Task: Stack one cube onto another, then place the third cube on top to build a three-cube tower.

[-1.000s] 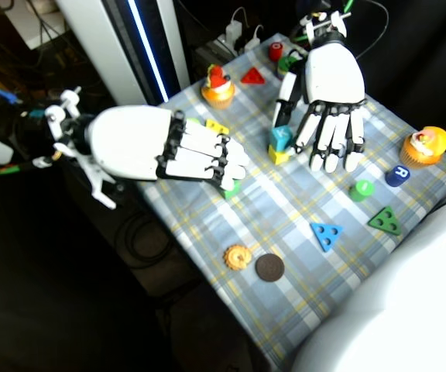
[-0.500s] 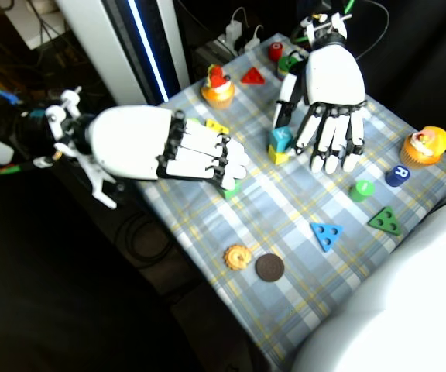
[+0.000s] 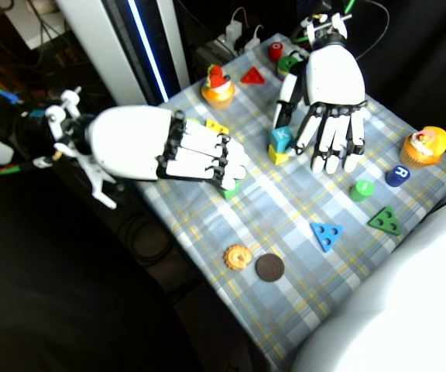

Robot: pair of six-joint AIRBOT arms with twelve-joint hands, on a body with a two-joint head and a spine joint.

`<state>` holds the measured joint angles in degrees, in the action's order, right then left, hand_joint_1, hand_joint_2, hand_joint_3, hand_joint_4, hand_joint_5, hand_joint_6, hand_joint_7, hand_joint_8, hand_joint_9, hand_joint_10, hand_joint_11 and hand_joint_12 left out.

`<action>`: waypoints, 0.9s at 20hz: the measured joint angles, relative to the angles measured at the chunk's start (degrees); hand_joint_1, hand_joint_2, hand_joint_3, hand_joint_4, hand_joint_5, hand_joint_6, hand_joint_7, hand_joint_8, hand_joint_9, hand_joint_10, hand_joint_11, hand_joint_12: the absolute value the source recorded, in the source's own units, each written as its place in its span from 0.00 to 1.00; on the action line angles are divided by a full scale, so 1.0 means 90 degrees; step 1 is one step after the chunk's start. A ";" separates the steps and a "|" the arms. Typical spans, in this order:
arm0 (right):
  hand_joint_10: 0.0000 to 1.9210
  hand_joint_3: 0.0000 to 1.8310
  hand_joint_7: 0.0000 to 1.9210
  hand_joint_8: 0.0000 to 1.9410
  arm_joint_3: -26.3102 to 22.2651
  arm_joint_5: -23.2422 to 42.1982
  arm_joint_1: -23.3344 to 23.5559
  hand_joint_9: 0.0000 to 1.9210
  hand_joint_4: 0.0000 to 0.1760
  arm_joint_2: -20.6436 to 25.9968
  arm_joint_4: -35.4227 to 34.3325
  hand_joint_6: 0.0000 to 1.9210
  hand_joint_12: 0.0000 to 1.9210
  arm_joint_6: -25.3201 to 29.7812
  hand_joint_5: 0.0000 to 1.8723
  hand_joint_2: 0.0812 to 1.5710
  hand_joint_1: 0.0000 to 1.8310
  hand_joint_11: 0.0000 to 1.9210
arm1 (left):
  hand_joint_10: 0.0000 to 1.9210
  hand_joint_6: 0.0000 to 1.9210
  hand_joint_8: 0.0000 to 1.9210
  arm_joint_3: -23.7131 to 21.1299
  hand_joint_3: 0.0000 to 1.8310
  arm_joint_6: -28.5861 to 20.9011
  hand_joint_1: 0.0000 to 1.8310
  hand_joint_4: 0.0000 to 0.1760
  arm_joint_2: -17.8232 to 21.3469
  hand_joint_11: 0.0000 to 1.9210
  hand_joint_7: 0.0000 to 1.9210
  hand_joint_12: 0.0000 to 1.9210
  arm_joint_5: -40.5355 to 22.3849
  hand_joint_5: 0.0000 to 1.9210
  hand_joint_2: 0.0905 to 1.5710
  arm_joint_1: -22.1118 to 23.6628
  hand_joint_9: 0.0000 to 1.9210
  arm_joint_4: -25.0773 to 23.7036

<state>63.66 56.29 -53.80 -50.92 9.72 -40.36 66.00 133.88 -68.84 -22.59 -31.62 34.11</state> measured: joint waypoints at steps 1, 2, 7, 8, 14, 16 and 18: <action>0.00 0.00 0.20 0.00 0.0000 0.0000 0.0000 0.19 0.00 0.0000 0.0000 0.00 0.53 0.0002 0.29 0.77 0.37 0.00 | 0.00 0.51 0.00 0.0000 0.00 0.0000 0.55 1.00 0.0000 0.00 0.30 0.29 0.0005 0.51 0.68 0.0000 0.23 0.0000; 0.00 0.00 0.20 0.00 0.0000 0.0000 0.0000 0.19 0.00 0.0000 0.0000 0.00 0.53 0.0002 0.29 0.77 0.38 0.00 | 0.00 0.51 0.00 0.0002 0.00 0.0000 0.55 1.00 0.0000 0.00 0.30 0.29 0.0005 0.51 0.68 0.0000 0.23 0.0000; 0.00 0.00 0.20 0.00 0.0000 0.0000 0.0000 0.19 0.00 0.0000 0.0000 0.00 0.52 0.0002 0.29 0.77 0.38 0.00 | 0.00 0.01 0.00 0.0002 0.00 0.0012 0.49 0.90 0.0000 0.00 0.29 0.29 0.0005 0.49 0.60 0.0000 0.22 0.0002; 0.00 0.00 0.20 0.00 0.0000 0.0000 0.0000 0.19 0.00 0.0000 0.0000 0.00 0.52 0.0002 0.29 0.77 0.38 0.00 | 0.00 0.01 0.00 0.0002 0.00 0.0012 0.49 0.89 0.0000 0.00 0.29 0.30 0.0005 0.49 0.60 0.0000 0.22 0.0005; 0.00 0.00 0.18 0.00 0.0002 0.0000 0.0000 0.17 0.00 0.0000 0.0000 0.00 0.51 0.0005 0.28 0.77 0.37 0.00 | 0.00 0.00 0.00 0.0005 0.00 0.0012 0.48 0.99 0.0000 0.00 0.26 0.32 0.0000 0.36 0.58 -0.0007 0.22 0.0049; 0.00 0.00 0.17 0.00 0.0000 0.0000 0.0000 0.17 0.00 0.0000 0.0000 0.00 0.53 0.0005 0.26 0.74 0.38 0.00 | 0.00 0.00 0.00 -0.0100 0.00 0.0019 0.46 1.00 0.0039 0.00 0.18 0.32 -0.0141 0.19 0.54 -0.0053 0.18 0.0070; 0.00 0.00 0.17 0.00 0.0007 -0.0017 0.0010 0.17 0.05 -0.0007 -0.0007 0.00 0.54 0.0005 0.25 0.70 0.39 0.00 | 0.00 0.00 0.00 -0.0381 0.00 0.0017 0.40 1.00 0.0214 0.00 0.11 0.28 -0.0316 0.07 0.52 -0.0083 0.13 0.0005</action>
<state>63.72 56.14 -53.71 -50.98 9.65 -40.32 62.57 134.04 -66.92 -25.43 -32.36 34.15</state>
